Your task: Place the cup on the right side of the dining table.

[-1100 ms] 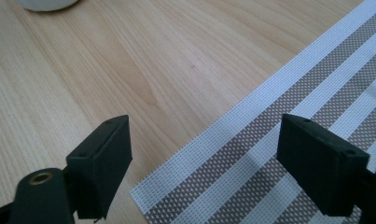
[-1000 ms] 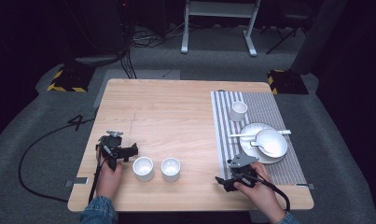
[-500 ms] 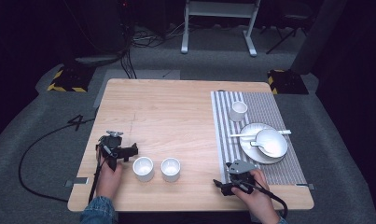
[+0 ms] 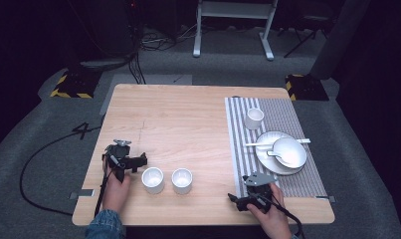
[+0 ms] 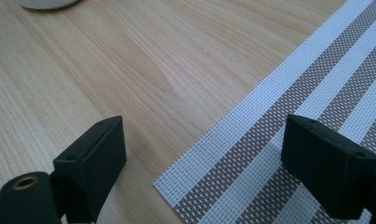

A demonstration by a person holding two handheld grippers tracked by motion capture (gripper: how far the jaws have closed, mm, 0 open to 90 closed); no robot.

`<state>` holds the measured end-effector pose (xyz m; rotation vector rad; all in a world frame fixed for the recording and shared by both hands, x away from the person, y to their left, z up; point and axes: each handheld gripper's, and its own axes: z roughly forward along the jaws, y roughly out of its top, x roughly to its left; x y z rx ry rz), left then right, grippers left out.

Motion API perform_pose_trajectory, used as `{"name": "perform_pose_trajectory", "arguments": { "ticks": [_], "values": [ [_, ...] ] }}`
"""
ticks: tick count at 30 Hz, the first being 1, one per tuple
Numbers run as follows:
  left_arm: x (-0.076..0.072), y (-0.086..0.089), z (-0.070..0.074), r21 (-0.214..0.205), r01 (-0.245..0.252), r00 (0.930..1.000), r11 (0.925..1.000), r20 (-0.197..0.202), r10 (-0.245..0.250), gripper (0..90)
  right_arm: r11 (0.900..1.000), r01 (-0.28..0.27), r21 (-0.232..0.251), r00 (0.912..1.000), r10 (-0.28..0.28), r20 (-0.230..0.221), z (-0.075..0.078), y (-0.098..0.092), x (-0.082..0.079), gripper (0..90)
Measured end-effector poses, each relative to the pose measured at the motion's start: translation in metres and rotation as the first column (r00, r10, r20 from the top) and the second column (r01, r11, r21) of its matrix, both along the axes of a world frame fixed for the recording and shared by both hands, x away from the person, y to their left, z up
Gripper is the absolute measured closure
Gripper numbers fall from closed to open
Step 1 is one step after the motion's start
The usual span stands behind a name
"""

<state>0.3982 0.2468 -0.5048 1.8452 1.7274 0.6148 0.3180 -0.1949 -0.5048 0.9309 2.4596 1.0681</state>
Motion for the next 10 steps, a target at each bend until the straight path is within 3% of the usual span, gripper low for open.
{"name": "perform_pose_trajectory", "arguments": {
  "ticks": [10],
  "values": [
    [0.0000, 0.0000, 0.0000, 0.000, 0.000, 1.0000, 1.0000, 0.000, 0.000, 0.3, 0.9999, -0.017, 0.000, 0.9999, 0.017, -0.002, 0.0000, -0.0012, 0.0009, 13.4]
  ]
}}
